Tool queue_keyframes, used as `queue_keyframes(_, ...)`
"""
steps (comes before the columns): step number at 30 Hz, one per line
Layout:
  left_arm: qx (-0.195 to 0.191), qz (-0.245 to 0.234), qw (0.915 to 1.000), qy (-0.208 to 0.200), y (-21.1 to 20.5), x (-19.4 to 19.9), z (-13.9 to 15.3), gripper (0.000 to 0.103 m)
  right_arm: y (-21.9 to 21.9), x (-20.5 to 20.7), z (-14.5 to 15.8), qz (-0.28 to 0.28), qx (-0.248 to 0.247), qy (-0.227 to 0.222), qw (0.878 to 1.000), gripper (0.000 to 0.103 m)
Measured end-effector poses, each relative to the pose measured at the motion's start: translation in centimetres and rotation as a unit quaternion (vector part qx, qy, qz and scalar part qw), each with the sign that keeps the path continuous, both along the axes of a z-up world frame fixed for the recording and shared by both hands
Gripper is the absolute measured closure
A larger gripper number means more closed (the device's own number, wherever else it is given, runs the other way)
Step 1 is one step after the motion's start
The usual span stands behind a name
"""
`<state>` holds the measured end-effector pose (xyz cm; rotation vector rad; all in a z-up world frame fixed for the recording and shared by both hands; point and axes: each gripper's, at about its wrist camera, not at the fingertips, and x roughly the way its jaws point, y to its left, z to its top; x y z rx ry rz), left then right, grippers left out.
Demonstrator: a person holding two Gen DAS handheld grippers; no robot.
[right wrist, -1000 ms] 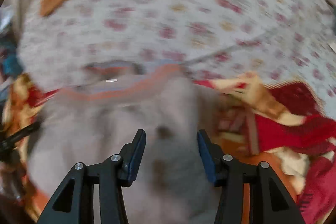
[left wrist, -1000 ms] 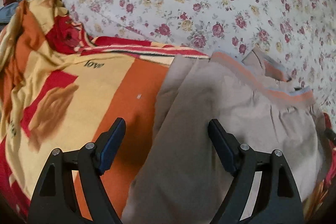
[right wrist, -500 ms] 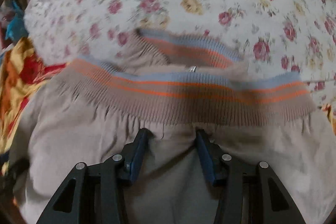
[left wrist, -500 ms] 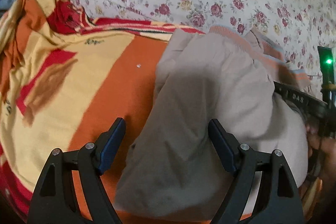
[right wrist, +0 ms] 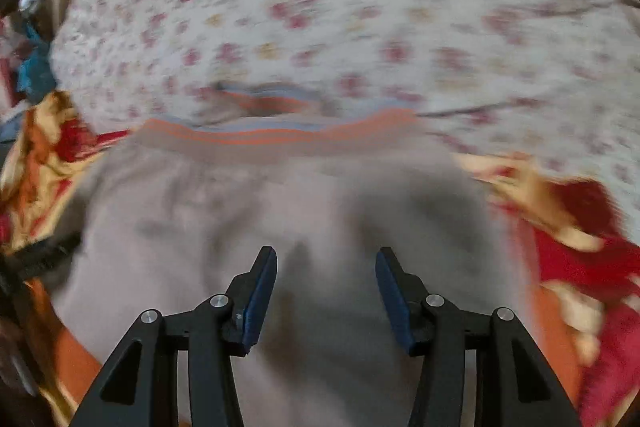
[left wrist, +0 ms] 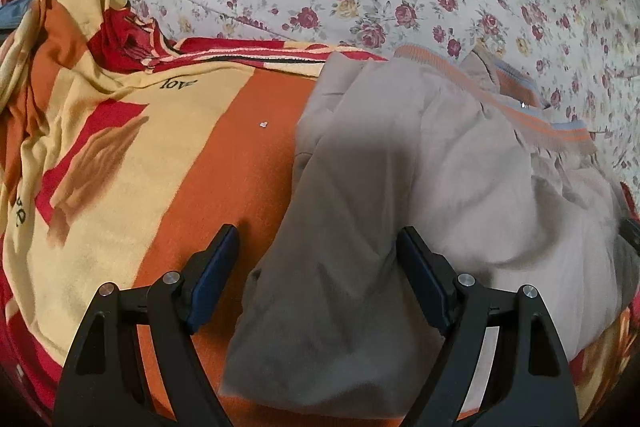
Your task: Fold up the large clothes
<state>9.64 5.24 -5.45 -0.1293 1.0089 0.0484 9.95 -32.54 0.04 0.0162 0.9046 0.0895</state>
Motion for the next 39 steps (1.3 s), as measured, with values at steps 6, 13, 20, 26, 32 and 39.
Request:
queue_keyframes(6,0.000,0.002,1.0000,-0.001,-0.2,0.0,-0.4,0.021,-6.6,-3.3,-3.6,-0.071,-0.046,0.055,0.995,0.054)
queue_keyframes(13,0.002,0.001,1.0000,-0.005,-0.3,-0.2,-0.5,0.021,-7.4,-5.0,-1.2,-0.090,-0.021,0.032,0.995,0.054)
queue_keyframes(20,-0.036,-0.005,0.9992,-0.016,-0.1,-1.5,1.3,0.021,-5.3,-7.7,1.2,-0.061,0.032,0.010,0.998,0.052)
queue_keyframes(26,-0.040,-0.004,0.9989,-0.024,0.3,-2.7,2.3,0.021,-1.3,-7.3,-0.5,0.002,0.035,0.033,0.999,0.051)
queue_keyframes(32,-0.036,0.006,0.9992,-0.017,1.1,-3.1,2.2,0.021,0.4,-7.3,-3.1,0.008,-0.005,0.092,0.996,0.044)
queue_keyframes(39,-0.037,0.005,0.9993,-0.012,1.2,-2.9,2.0,0.021,3.0,-7.3,0.4,0.033,0.023,0.045,0.998,0.044)
